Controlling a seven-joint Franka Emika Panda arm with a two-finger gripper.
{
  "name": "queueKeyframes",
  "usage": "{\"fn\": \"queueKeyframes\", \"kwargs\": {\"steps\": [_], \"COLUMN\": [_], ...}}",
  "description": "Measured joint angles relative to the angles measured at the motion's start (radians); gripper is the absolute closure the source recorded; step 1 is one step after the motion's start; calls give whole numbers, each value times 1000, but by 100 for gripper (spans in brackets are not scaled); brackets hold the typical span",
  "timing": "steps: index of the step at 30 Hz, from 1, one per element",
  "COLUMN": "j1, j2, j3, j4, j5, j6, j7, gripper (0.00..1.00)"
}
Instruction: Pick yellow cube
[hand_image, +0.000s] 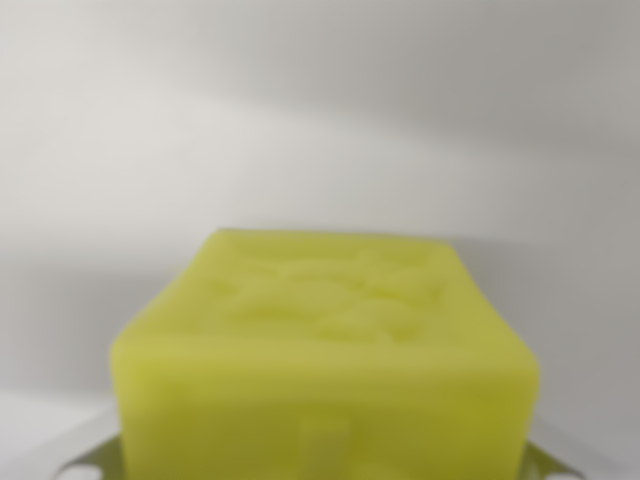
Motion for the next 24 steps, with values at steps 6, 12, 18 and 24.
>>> {"fn": "queueKeyframes", "kwargs": {"steps": [6,12,18,24], "j1": [0,-1,-2,-3], "j2": [-16,-52,-88,-124], "j3": [-1,-1,-1,-1], "j4": [-5,-16,-26,-34], "j5": [0,-7,-14,-20], "j6": [-10,-35,-62,-89], "j7": [1,6,11,15], "gripper": [100,100,100,100]}}
